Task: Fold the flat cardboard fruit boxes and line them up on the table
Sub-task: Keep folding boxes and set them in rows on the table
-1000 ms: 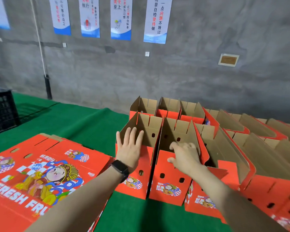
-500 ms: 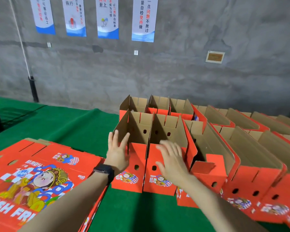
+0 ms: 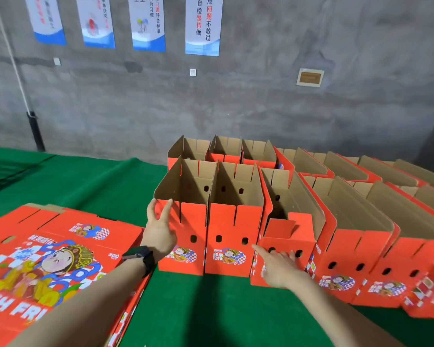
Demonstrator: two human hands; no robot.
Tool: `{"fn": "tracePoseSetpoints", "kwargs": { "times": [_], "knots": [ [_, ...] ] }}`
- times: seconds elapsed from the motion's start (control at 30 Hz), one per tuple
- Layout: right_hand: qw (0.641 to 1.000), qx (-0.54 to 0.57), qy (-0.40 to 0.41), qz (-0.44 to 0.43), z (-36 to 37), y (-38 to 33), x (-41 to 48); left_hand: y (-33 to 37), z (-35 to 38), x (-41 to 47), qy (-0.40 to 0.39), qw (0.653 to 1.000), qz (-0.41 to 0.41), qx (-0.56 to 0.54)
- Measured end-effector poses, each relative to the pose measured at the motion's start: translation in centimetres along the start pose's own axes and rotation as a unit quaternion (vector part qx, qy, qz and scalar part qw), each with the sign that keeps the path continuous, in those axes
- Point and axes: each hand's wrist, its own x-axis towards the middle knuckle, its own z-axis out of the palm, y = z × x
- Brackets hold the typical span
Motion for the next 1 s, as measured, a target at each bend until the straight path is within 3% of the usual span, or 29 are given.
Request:
{"fn": "tracePoseSetpoints", "kwargs": {
  "times": [0.17, 0.33, 0.47, 0.53, 0.6, 0.7, 0.83, 1.0],
  "knots": [
    [0.998, 0.050, -0.027, -0.035, -0.2, 0.2, 0.3, -0.6, -0.4, -0.1, -0.042, 0.997, 0.006, 0.061],
    [0.974, 0.160, 0.073, -0.143, -1.2, -4.3, -1.0, -1.8, -2.3, -2.2, -0.116, 0.987, 0.061, 0.092],
    [0.958, 0.162, 0.092, -0.217, -2.5, -9.3, -2.5, -5.4, -5.7, -6.1, -0.104, 0.982, 0.109, 0.112],
    [0.958, 0.162, 0.083, -0.222, -2.7, -11.9, -3.1, -9.0, -8.4, -8.1, -0.070, 0.986, 0.051, 0.142],
    [0.956, 0.159, 0.071, -0.235, -2.2, -15.4, -4.0, -13.0, -11.6, -10.1, -0.049, 0.983, -0.062, 0.164],
    [0.938, 0.170, 0.048, -0.298, 0.2, -23.4, -6.2, -17.8, -16.0, -12.7, 0.010, 0.974, -0.176, 0.140],
    [0.912, 0.073, 0.059, -0.399, 3.7, -34.5, -8.6, -19.8, -18.2, -15.4, 0.070, 0.976, -0.183, 0.094],
    [0.923, -0.060, 0.046, -0.377, 5.4, -38.5, -9.0, -20.3, -19.5, -17.1, 0.065, 0.985, -0.139, 0.076]
  ]
}}
